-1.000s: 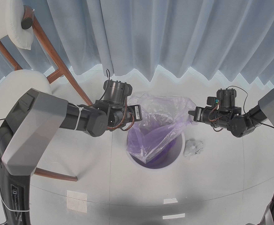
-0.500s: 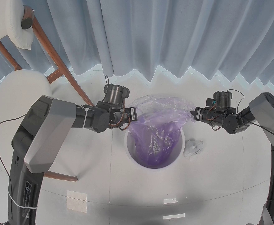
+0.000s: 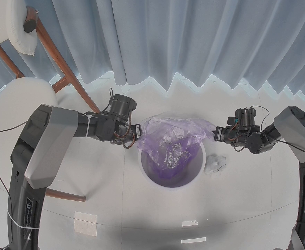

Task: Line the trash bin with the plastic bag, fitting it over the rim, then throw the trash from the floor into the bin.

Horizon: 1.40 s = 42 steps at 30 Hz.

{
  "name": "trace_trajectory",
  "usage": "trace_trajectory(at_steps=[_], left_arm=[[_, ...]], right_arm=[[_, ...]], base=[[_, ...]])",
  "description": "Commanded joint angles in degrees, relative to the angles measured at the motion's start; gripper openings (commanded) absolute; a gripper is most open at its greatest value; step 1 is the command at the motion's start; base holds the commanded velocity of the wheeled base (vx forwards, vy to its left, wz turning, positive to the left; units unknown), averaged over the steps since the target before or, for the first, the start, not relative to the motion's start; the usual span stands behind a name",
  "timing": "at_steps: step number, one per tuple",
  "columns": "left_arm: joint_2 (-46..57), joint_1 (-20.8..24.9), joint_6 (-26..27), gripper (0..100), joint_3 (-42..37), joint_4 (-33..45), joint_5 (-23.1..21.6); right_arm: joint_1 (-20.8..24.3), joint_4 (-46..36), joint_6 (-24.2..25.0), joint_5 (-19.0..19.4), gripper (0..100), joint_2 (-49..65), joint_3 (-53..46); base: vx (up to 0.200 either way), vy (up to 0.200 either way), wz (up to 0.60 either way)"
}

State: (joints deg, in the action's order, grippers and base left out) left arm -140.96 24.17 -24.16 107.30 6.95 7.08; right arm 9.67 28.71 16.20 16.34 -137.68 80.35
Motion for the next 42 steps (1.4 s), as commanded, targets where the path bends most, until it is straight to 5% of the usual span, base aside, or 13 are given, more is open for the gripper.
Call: trace_trajectory(at_steps=[1,16,28,29,31,32,35,42], left_arm=[[1.3,-0.3,-0.2,0,-0.1,1.9,0.0],[0.0,-2.3,-0.4,0,-0.3,7.1,0.3],[0.5,-1.0,-6.1,0,-0.7,7.9,1.0],[0.6,-1.0,-6.2,0,-0.8,7.9,1.1],[1.0,-1.0,-6.9,0,-1.0,7.9,1.0],[1.2,-1.0,-7.0,100,-1.0,7.7,1.0],[2.4,-1.0,-8.3,100,-1.2,7.7,1.0],[18.0,-0.9,-13.7,100,-17.6,7.7,0.6]], right_arm=[[0.0,0.5,-0.1,0.4,0,0.1,-3.4],[0.3,0.6,-0.1,2.9,0,-0.2,-4.2],[0.3,3.5,-0.5,2.6,0,1.3,-6.9],[0.3,3.4,-0.5,2.6,100,1.5,-7.0],[0.3,3.7,0.1,2.6,100,2.3,-7.7],[0.3,3.9,0.6,2.6,100,2.9,-8.5],[0.0,4.6,1.9,2.7,100,5.3,-11.1],[-1.6,15.8,19.5,4.8,100,16.8,-27.4]], base=[[0.0,0.0,0.0],[0.0,0.0,0.0],[0.0,0.0,0.0],[0.0,0.0,0.0],[0.0,0.0,0.0],[0.0,0.0,0.0],[0.0,0.0,0.0],[0.0,0.0,0.0]])
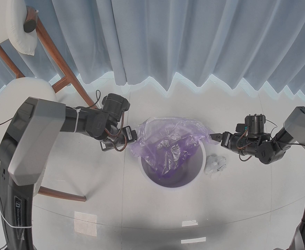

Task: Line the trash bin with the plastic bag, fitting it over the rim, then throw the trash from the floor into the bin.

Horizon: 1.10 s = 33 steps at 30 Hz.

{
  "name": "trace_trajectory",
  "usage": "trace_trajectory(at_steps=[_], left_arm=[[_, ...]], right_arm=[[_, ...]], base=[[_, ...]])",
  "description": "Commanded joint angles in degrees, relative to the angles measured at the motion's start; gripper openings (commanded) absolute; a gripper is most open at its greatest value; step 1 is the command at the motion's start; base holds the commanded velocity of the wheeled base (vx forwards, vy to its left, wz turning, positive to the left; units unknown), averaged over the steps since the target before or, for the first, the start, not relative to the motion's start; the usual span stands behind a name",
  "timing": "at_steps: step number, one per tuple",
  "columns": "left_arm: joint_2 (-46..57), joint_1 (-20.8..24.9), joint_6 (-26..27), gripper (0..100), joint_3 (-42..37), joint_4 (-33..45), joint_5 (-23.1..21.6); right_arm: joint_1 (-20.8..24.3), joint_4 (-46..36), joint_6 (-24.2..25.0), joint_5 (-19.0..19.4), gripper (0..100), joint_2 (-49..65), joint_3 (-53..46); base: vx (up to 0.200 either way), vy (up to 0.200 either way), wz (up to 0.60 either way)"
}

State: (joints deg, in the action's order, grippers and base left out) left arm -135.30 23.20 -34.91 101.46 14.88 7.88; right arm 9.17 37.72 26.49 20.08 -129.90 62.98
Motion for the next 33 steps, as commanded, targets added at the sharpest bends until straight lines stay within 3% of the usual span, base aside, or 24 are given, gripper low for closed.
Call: trace_trajectory(at_steps=[1,7,11,14,17,18,21,24,28,33], left_arm=[[14.1,0.0,-3.5,100,-14.2,-0.3,-0.1],[19.7,-2.4,-11.6,100,-19.4,-0.4,-0.3],[23.9,-1.8,-17.9,100,-17.9,0.6,-3.3],[25.3,0.9,-23.1,100,-18.0,0.9,-4.3],[25.0,3.8,-30.5,100,-17.8,0.1,-5.3],[25.0,3.8,-30.5,100,-17.8,0.1,-5.3],[24.6,6.3,-36.3,100,-17.8,0.1,-10.8],[22.5,7.7,-40.4,100,-17.1,-0.3,-11.9],[19.6,7.8,-43.7,100,-14.1,-2.6,-12.1],[15.9,7.4,-43.9,100,-9.1,-3.1,-12.1]], right_arm=[[-1.4,8.7,10.5,0.9,100,9.5,-11.8],[-2.8,17.0,17.6,0.9,100,12.6,-18.4],[-1.7,16.2,30.9,1.2,100,18.1,-17.6],[0.7,12.1,36.6,1.1,100,20.7,-17.7],[3.1,8.2,38.0,1.0,100,21.7,-17.4],[3.1,8.2,38.0,1.0,100,21.7,-17.4],[5.5,7.5,38.1,0.8,100,21.1,-17.5],[6.8,8.0,38.2,0.8,100,19.0,-17.1],[7.4,7.8,38.2,0.7,100,16.1,-14.3],[7.4,7.7,38.3,0.7,100,13.3,-10.9]], base=[[0.0,0.0,0.0],[0.0,0.0,0.0],[0.0,0.0,0.0],[0.0,0.0,0.0],[0.0,0.0,0.0],[0.0,0.0,0.0],[0.0,0.0,0.0],[0.0,0.0,0.0],[0.0,0.0,0.0],[0.0,0.0,0.0]])
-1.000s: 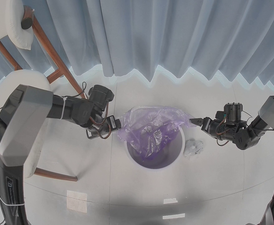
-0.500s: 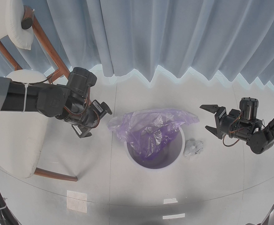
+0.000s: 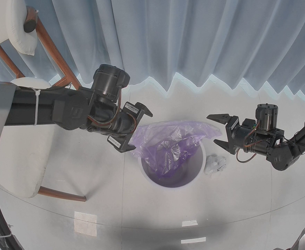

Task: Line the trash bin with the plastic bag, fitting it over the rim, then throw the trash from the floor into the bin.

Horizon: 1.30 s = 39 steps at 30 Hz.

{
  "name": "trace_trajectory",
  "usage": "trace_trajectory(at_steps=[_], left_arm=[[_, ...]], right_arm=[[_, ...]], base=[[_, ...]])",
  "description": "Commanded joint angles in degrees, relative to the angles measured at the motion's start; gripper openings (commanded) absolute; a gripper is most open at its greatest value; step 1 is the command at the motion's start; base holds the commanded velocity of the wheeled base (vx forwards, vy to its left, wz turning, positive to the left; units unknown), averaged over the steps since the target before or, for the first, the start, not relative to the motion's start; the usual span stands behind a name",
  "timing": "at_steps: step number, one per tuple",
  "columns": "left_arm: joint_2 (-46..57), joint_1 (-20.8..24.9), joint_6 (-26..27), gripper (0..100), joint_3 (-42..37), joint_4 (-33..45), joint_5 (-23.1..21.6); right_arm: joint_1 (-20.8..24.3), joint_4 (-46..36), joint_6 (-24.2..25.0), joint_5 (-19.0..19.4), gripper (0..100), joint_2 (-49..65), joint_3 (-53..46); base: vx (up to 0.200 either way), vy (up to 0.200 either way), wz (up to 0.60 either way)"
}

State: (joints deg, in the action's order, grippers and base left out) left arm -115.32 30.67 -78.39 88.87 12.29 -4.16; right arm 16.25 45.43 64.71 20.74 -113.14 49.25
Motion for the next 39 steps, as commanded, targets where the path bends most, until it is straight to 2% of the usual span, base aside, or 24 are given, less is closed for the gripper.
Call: trace_trajectory(at_steps=[1,4,11,12,18,22,24,25,28,31,36,39], left_arm=[[-6.2,-0.9,-0.6,100,6.5,-0.6,-0.1],[-8.5,-1.2,-2.0,100,10.4,0.1,-0.3],[-11.4,0.5,-3.4,100,11.4,0.2,-0.5],[-11.3,0.5,-3.4,0,11.2,0.3,-0.7],[-11.0,0.0,-3.9,0,10.5,2.0,-2.5],[-9.4,-0.1,-3.3,0,10.1,4.9,-2.5],[-8.1,-0.1,-2.6,0,9.1,7.0,-2.5],[-6.4,0.0,-1.1,0,7.7,9.0,-2.9],[-4.3,0.5,2.3,0,4.4,11.6,-3.3],[-2.9,1.6,5.5,0,-0.6,11.6,-3.2],[-2.4,3.4,11.0,0,-7.4,11.0,-3.0],[-1.8,4.7,11.5,0,-9.2,11.1,-2.8]], right_arm=[[0.4,-0.3,1.5,-0.1,100,-5.2,5.7],[0.4,-0.3,3.8,-0.5,100,-7.3,9.2],[2.6,-4.0,4.0,-1.2,100,-9.5,12.4],[2.9,-4.7,4.0,-1.3,0,-9.7,12.2],[2.9,-4.9,3.9,-1.8,0,-10.8,11.7],[3.7,-5.3,3.3,-4.8,0,-10.0,10.5],[3.9,-5.9,1.5,-6.7,0,-8.9,8.3],[4.3,-6.3,-2.4,-7.7,0,-7.3,4.9],[5.4,-5.4,-9.0,-8.0,0,-5.3,-2.0],[5.9,-3.3,-13.4,-8.0,0,-3.8,-7.9],[6.2,3.7,-15.3,-8.0,0,-4.5,-12.9],[6.3,5.2,-15.3,-8.1,0,-3.1,-14.9]], base=[[0.0,0.0,0.0],[0.0,0.0,0.0],[0.0,0.0,0.0],[0.0,0.0,0.0],[0.0,0.0,0.0],[0.0,0.0,0.0],[0.0,0.0,0.0],[0.0,0.0,0.0],[0.0,0.0,0.0],[0.0,0.0,0.0],[0.0,0.0,0.0],[0.0,0.0,0.0]])
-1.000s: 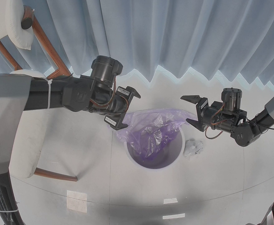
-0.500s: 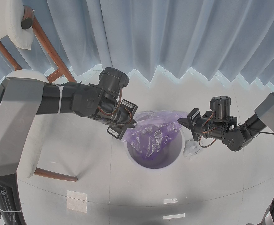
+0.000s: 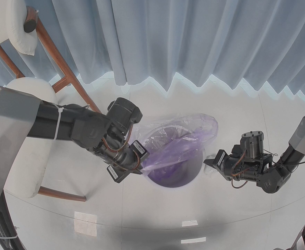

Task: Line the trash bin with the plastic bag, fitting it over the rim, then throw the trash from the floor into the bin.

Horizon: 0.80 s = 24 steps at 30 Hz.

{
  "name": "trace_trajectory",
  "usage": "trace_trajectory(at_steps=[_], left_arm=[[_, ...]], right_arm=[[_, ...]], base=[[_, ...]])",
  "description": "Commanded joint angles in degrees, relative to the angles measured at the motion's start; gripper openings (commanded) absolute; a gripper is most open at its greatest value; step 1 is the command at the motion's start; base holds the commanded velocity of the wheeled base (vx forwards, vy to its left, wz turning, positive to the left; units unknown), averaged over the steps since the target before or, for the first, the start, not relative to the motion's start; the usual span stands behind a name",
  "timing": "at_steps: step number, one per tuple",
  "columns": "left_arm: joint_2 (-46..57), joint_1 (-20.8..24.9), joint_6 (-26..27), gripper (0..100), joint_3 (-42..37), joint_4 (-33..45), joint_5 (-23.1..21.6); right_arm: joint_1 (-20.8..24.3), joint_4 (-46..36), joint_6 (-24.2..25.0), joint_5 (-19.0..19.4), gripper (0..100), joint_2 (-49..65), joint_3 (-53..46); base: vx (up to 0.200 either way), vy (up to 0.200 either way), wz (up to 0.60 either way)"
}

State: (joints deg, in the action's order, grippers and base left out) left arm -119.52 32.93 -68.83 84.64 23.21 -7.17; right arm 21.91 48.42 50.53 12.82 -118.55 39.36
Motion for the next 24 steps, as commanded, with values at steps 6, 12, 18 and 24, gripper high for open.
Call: trace_trajectory(at_steps=[6,12,18,24], left_arm=[[1.9,6.7,2.0,0,-10.7,-0.7,2.9],[2.0,7.5,1.9,0,-12.7,-6.2,4.1],[2.2,7.9,1.9,0,-12.7,-6.2,5.5],[2.3,7.9,1.9,0,-12.7,-6.2,5.8]], right_arm=[[1.8,2.4,-1.1,-0.1,0,9.3,-12.4],[1.4,6.4,-1.0,0.1,0,7.1,-11.0],[4.5,15.2,0.0,0.0,100,3.0,-11.0],[4.9,17.0,0.0,-0.1,100,-3.9,-8.0]], base=[[0.0,0.0,0.0],[0.0,0.0,0.0],[0.0,0.0,0.0],[0.0,0.0,0.0]])
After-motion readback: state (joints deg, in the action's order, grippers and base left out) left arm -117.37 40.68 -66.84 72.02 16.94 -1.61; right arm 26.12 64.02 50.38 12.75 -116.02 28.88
